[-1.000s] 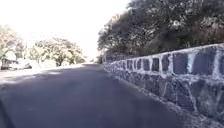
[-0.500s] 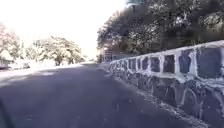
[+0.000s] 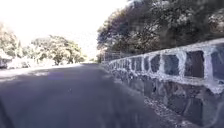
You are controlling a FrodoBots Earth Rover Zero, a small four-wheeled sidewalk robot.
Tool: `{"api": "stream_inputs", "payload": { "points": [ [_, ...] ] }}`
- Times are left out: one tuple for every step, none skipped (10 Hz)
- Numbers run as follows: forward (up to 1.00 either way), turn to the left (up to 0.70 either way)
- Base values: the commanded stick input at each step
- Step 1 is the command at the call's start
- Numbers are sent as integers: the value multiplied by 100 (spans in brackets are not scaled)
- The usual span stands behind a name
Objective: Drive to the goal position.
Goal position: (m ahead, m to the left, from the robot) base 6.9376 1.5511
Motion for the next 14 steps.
{"api": "stream_inputs", "payload": {
  "points": [
    [100,27],
    [100,27],
    [100,27],
    [100,20],
    [100,9],
    [100,0],
    [100,0],
    [100,0],
    [100,0],
    [100,0],
    [100,0],
    [100,0],
    [100,0],
    [100,0]
  ]
}}
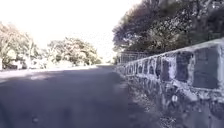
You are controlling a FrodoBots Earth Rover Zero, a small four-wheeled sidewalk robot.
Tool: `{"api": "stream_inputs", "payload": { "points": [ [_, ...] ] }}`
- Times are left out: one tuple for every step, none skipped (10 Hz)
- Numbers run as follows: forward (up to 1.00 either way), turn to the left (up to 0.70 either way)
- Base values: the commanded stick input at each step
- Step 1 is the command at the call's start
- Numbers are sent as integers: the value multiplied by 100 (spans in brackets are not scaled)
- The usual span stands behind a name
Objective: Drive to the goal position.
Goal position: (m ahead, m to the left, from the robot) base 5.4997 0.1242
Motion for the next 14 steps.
{"api": "stream_inputs", "payload": {
  "points": [
    [100,0],
    [100,0],
    [100,0],
    [100,0],
    [100,0],
    [100,0],
    [100,0],
    [100,0],
    [100,0],
    [100,0],
    [100,0],
    [100,0],
    [100,0],
    [100,0]
  ]
}}
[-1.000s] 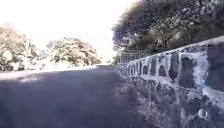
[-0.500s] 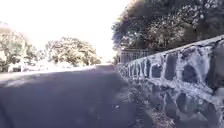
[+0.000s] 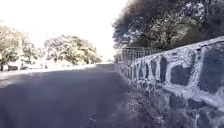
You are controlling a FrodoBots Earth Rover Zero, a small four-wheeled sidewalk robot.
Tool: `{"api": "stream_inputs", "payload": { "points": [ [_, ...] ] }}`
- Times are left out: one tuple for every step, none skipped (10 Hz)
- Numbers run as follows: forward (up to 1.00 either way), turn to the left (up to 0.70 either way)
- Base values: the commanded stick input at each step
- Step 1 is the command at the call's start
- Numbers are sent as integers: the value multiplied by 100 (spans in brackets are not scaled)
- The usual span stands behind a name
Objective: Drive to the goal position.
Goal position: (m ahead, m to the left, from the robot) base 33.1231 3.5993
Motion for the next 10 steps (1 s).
{"api": "stream_inputs", "payload": {
  "points": [
    [100,0],
    [100,0],
    [100,0],
    [100,27],
    [100,27],
    [100,27],
    [100,27],
    [100,27],
    [100,0],
    [100,0]
  ]
}}
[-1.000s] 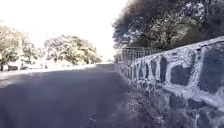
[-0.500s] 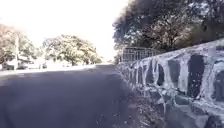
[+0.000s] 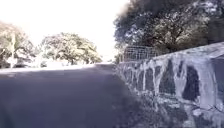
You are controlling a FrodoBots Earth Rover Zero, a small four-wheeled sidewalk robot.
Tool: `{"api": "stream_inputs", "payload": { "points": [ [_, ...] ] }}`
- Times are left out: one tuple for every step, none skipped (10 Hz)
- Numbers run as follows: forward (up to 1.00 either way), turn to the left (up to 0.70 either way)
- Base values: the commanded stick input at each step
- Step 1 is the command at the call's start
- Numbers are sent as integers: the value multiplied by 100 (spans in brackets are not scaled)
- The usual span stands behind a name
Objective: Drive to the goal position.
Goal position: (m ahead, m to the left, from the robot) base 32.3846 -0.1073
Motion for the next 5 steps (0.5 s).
{"api": "stream_inputs", "payload": {
  "points": [
    [100,0],
    [100,0],
    [100,0],
    [100,5],
    [100,17]
  ]
}}
